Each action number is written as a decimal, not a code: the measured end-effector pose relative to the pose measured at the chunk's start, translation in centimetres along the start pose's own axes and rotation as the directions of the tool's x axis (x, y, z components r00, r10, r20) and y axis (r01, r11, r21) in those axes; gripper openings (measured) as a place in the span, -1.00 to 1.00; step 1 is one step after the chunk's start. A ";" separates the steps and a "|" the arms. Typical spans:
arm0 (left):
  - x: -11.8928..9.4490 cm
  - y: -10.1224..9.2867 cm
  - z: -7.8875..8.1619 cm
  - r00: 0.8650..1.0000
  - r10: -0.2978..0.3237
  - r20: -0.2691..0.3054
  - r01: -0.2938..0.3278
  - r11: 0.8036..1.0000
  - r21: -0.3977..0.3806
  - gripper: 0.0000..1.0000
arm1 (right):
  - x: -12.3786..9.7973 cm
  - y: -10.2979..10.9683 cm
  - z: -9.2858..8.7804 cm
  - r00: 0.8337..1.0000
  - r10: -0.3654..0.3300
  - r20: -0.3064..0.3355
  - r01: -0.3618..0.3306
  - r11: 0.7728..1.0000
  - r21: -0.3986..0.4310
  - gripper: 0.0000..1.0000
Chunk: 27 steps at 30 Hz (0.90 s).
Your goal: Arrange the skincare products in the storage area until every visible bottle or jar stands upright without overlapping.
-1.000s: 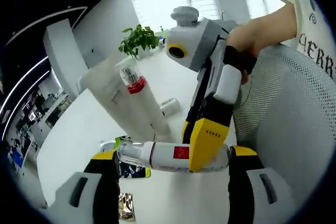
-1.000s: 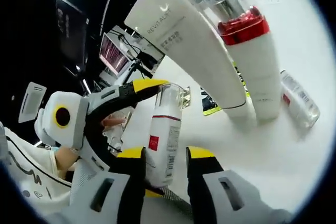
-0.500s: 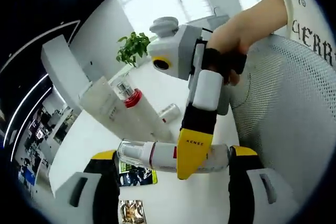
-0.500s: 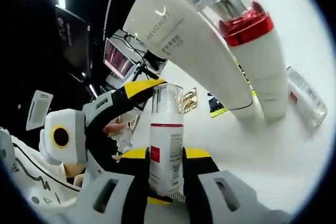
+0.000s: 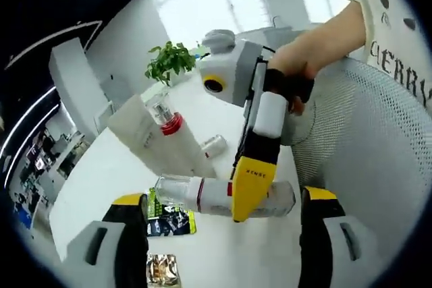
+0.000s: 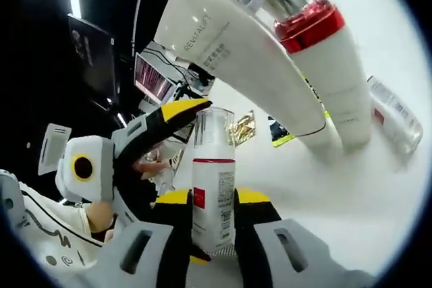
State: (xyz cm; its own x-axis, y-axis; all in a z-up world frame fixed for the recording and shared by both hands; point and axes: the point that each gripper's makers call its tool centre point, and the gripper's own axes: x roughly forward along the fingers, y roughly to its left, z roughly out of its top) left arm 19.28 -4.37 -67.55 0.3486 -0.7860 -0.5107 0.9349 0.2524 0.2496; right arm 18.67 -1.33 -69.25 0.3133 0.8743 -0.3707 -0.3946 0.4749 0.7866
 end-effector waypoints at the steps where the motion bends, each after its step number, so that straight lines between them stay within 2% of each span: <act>1: -0.2 0.2 0.4 0.999 -0.009 0.035 0.012 0.996 -0.083 0.83 | 0.0 0.0 0.0 1.000 0.002 0.002 -0.002 1.000 0.000 -0.55; 2: -0.4 0.3 0.6 0.998 -0.019 0.060 0.028 0.988 -0.150 0.80 | -0.1 0.1 0.1 1.000 0.000 0.006 0.000 1.000 -0.012 -0.55; 4: 0.3 -1.8 1.6 0.992 -0.031 0.120 0.064 0.956 -0.287 0.69 | -0.2 0.0 0.0 1.000 -0.011 0.000 0.011 0.999 -0.033 -0.55; 5: -0.9 -1.6 2.2 0.983 -0.092 0.158 0.141 0.931 -0.336 0.60 | -0.2 -0.1 -0.1 1.000 -0.017 -0.004 0.016 0.999 -0.042 -0.55; 6: -1.2 -2.0 2.4 0.979 -0.105 0.172 0.168 0.896 -0.410 0.55 | -0.3 -0.1 -0.2 1.000 -0.020 -0.005 0.020 0.998 -0.060 -0.55; 7: -1.7 1.4 1.5 0.984 -0.029 0.173 0.109 0.877 -0.469 0.49 | -0.3 0.0 -0.1 1.000 -0.019 0.002 0.019 0.997 -0.075 -0.55; 8: -1.8 2.8 1.2 0.982 -0.007 0.191 0.100 0.873 -0.478 0.41 | -0.3 0.2 0.0 1.000 -0.015 0.009 0.016 0.997 -0.082 -0.55; 9: -1.8 2.8 1.9 0.979 -0.004 0.205 0.097 0.890 -0.445 0.38 | -0.4 0.3 0.0 1.000 -0.008 0.012 0.009 0.997 -0.079 -0.55; 11: -1.6 2.3 1.5 0.976 -0.022 0.216 0.146 0.802 -0.580 0.40 | -0.5 0.5 0.2 1.000 -0.010 0.022 0.012 0.995 -0.097 -0.54; 13: -1.4 2.3 1.6 0.971 -0.029 0.236 0.171 0.774 -0.609 0.41 | -0.7 0.5 0.3 0.999 -0.022 0.029 0.026 0.992 -0.122 -0.54; 14: -1.3 2.3 1.7 0.969 -0.030 0.246 0.185 0.748 -0.638 0.40 | -0.8 0.5 0.3 0.999 -0.026 0.028 0.029 0.991 -0.133 -0.54; 15: -1.3 2.4 1.8 0.965 -0.032 0.259 0.199 0.734 -0.649 0.36 | -0.9 0.5 0.4 0.999 -0.032 0.030 0.036 0.989 -0.145 -0.54; 17: -1.3 3.1 2.1 0.954 -0.001 0.299 0.217 0.691 -0.690 0.09 | -1.2 0.3 0.4 0.998 -0.048 0.028 0.052 0.984 -0.170 -0.54; 18: -1.3 3.5 1.9 0.953 0.017 0.304 0.216 0.662 -0.717 -0.04 | -1.3 0.2 0.4 0.998 -0.052 0.027 0.056 0.982 -0.181 -0.54; 19: -1.2 3.6 1.6 0.955 0.015 0.295 0.215 0.647 -0.732 -0.16 | -1.4 0.3 0.4 0.998 -0.050 0.029 0.055 0.981 -0.189 -0.54; 20: -1.1 3.7 1.3 0.957 0.008 0.290 0.213 0.660 -0.721 -0.23 | -1.4 0.5 0.4 0.999 -0.042 0.028 0.047 0.979 -0.199 -0.54; 21: -0.8 3.8 1.1 0.960 0.008 0.282 0.206 0.662 -0.721 -0.23 | -1.4 0.7 0.4 0.999 -0.039 0.027 0.044 0.976 -0.211 -0.54; 23: -0.3 3.0 0.8 0.965 -0.038 0.258 0.219 0.657 -0.722 -0.18 | -1.4 0.7 0.6 0.998 -0.053 0.029 0.058 0.968 -0.246 -0.54; 26: -0.1 2.4 1.5 0.956 -0.052 0.288 0.254 0.634 -0.730 -0.30 | -1.2 0.7 0.6 0.998 -0.062 0.018 0.065 0.955 -0.291 -0.54; 27: 0.0 2.5 1.9 0.952 -0.047 0.301 0.266 0.611 -0.746 -0.34 | -1.2 0.8 0.7 0.998 -0.057 0.022 0.061 0.954 -0.292 -0.54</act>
State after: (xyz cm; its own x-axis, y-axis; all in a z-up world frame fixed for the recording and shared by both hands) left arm 21.46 -4.77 -65.39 0.2679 -0.9303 -0.2504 0.7141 0.3662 -0.5966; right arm 18.55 -2.10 -67.84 0.3540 0.8436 -0.4037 -0.6101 0.5355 0.5840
